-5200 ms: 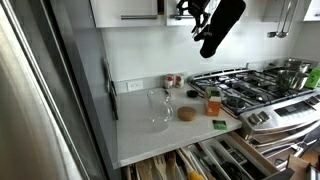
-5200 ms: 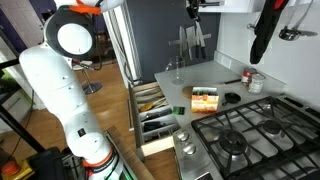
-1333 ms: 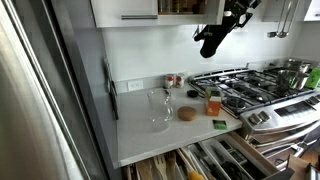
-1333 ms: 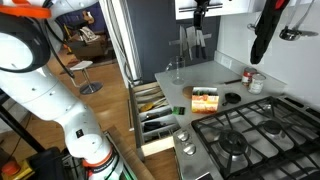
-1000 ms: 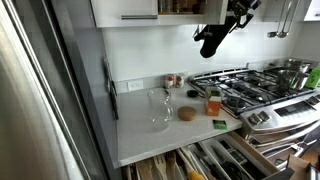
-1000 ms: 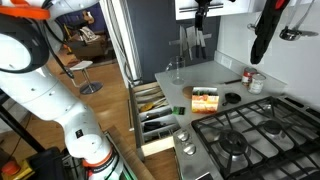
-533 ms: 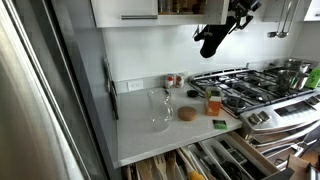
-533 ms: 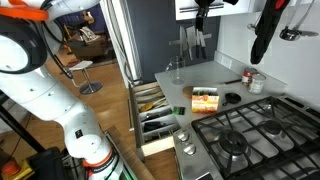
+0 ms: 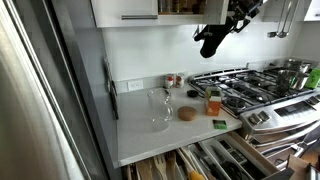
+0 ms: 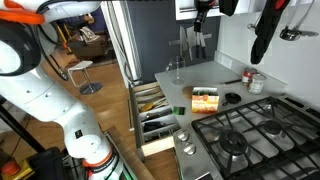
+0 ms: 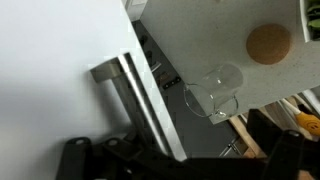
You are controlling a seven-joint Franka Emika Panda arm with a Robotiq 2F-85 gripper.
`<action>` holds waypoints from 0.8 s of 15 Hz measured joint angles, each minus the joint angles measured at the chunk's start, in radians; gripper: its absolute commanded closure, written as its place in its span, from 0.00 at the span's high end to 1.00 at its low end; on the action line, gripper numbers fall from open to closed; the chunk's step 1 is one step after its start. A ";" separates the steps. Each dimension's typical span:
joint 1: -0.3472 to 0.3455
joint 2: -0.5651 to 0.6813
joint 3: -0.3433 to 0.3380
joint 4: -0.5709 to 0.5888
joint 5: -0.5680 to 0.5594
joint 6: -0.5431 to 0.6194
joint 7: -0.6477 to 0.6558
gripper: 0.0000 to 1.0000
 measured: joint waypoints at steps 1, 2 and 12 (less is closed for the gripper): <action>0.000 -0.005 0.000 -0.014 0.015 0.013 -0.010 1.00; 0.000 -0.010 0.000 -0.026 0.029 0.029 -0.024 1.00; -0.011 -0.004 -0.002 -0.059 0.074 0.177 -0.064 1.00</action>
